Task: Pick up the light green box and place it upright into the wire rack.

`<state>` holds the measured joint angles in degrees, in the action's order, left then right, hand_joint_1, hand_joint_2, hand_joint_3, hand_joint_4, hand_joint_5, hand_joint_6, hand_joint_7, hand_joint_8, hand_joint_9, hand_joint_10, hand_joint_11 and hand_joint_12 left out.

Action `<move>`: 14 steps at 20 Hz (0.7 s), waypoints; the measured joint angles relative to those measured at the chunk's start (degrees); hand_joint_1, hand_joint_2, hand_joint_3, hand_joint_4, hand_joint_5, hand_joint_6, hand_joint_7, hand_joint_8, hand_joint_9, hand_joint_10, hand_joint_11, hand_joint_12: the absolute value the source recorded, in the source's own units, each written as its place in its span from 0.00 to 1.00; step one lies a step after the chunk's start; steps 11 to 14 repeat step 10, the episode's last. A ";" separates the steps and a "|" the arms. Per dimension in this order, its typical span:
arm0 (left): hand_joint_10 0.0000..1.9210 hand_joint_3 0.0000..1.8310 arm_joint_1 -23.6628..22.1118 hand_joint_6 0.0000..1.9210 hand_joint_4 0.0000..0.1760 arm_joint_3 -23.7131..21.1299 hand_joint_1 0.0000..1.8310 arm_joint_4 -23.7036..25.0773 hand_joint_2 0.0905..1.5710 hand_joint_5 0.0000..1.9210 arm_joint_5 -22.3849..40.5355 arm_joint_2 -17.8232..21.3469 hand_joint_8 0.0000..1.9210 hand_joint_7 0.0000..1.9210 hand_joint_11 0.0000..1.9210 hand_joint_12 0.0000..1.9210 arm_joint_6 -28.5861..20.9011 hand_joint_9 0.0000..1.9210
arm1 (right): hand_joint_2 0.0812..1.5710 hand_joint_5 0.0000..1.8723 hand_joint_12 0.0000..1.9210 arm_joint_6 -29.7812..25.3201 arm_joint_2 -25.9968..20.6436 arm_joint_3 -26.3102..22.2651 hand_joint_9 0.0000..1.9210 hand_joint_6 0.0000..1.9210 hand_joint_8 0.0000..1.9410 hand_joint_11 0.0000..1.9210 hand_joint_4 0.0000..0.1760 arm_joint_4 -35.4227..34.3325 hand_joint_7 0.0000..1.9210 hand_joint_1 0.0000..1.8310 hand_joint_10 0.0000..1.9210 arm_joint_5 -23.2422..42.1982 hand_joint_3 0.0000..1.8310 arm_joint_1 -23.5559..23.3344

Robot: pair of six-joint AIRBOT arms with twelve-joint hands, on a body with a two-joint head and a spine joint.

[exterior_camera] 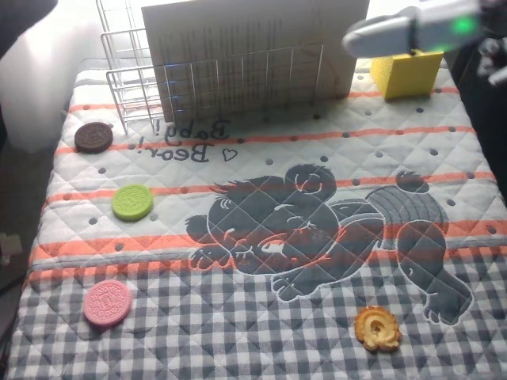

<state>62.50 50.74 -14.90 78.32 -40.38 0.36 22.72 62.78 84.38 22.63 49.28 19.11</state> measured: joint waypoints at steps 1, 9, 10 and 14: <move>0.00 0.00 0.00 0.00 0.35 0.00 0.23 -0.22 0.75 0.26 0.94 0.00 0.00 0.21 0.00 0.50 0.02 0.18 | 0.55 0.00 0.00 0.07 -1.29 -1.77 0.00 0.00 0.00 0.00 1.00 -1.20 0.00 0.27 0.00 1.84 0.00 1.46; 0.00 0.00 0.66 0.00 0.30 -0.11 0.15 -0.79 0.74 0.20 11.13 -0.24 0.00 0.18 0.00 0.24 0.00 0.13 | 0.54 0.00 0.00 0.02 -12.92 -18.45 0.01 0.00 0.00 0.01 1.00 -13.20 0.01 0.24 0.00 18.97 0.00 22.69; 0.00 0.00 1.03 0.00 0.31 -0.11 0.14 -0.61 0.74 0.18 12.41 -0.35 0.00 0.17 0.00 0.23 -0.04 0.13 | 0.55 0.00 0.01 0.11 -14.05 -19.96 0.01 0.00 0.01 0.01 0.91 -15.04 0.02 0.25 0.00 21.44 0.00 25.53; 0.00 0.00 1.03 0.00 0.31 -0.11 0.14 -0.61 0.74 0.18 12.41 -0.35 0.00 0.17 0.00 0.23 -0.04 0.13 | 0.55 0.00 0.01 0.11 -14.05 -19.96 0.01 0.00 0.01 0.01 0.91 -15.04 0.02 0.25 0.00 21.44 0.00 25.53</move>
